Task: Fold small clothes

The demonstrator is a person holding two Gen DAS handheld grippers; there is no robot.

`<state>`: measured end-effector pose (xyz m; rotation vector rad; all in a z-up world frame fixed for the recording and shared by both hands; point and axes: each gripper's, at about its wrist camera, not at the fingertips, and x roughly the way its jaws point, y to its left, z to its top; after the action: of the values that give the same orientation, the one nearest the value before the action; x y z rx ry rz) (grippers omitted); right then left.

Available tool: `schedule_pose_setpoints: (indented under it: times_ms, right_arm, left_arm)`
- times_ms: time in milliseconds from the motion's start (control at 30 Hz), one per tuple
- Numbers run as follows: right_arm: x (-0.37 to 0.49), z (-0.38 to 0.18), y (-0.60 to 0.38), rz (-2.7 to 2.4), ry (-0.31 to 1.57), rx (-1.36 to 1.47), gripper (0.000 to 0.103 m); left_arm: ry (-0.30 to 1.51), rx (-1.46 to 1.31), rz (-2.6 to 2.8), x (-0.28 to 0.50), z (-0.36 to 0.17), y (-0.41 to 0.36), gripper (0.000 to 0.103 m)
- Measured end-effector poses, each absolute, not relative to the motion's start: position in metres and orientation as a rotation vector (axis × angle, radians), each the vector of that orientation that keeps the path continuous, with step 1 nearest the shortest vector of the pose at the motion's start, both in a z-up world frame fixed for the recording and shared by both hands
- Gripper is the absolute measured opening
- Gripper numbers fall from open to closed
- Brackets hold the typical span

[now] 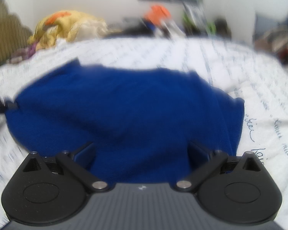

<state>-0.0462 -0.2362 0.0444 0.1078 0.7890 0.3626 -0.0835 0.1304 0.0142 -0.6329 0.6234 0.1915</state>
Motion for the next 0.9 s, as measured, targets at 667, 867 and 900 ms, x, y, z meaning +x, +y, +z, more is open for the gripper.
schedule_pose_setpoints:
  times_ms: [667,867,900]
  right_arm:
    - [0.152,0.009,-0.135,0.719,1.180,0.525,0.078]
    - [0.148,0.015,-0.148,0.728,1.084,0.488,0.010]
    - [0.143,0.023,-0.158,0.727,1.047,0.474,0.010]
  left_arm:
    - [0.388,0.372,-0.169,-0.123,0.014,-0.019,0.007]
    - [0.358,0.410,-0.228,-0.119,0.022,-0.033,0.007]
    - [0.343,0.404,-0.263,-0.119,0.028,-0.038,0.007]
